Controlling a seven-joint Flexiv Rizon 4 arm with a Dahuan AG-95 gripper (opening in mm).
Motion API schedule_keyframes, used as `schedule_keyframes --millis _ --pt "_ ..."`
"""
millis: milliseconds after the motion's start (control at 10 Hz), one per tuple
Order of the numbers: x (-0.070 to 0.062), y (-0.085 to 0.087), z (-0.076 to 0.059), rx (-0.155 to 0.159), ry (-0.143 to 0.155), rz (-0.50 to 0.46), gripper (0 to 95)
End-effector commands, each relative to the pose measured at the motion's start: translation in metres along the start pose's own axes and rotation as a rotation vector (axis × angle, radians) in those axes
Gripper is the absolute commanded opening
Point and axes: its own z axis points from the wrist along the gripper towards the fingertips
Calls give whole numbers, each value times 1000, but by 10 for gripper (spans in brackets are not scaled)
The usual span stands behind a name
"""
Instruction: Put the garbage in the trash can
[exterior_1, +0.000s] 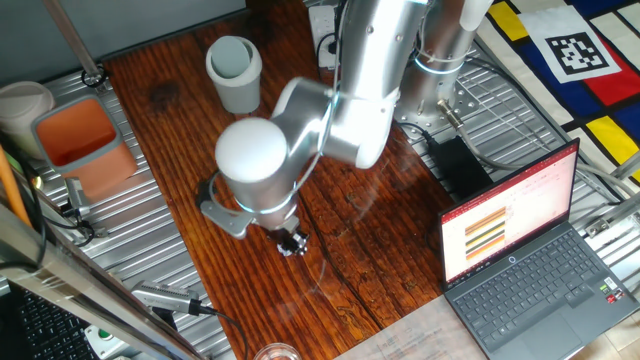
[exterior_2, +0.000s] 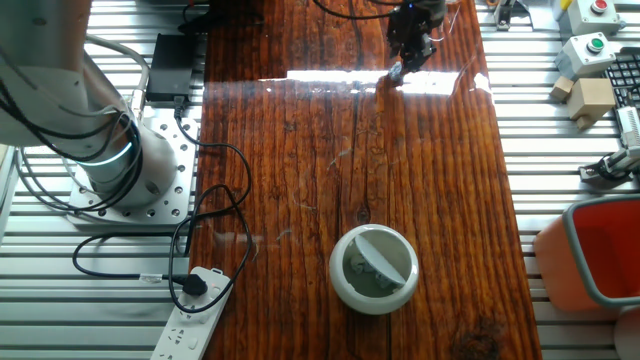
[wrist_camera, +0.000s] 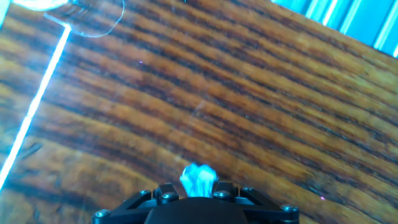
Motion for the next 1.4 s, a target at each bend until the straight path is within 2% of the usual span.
schedule_keyframes --millis 100,400,600,800,900,1100,1300,1400 --pt "0 0 6 7 -5 -4 380" --pt "-1 -2 12 12 -12 -9 380" --pt "0 -3 12 9 -11 -2 0" --pt "3 -10 6 5 -5 -24 0" --pt "7 -17 0 3 0 -50 0" --pt "23 -49 -27 -7 18 -131 0" --pt "43 -75 -54 -6 44 -197 0" --pt "60 -89 -70 -2 53 -231 0"
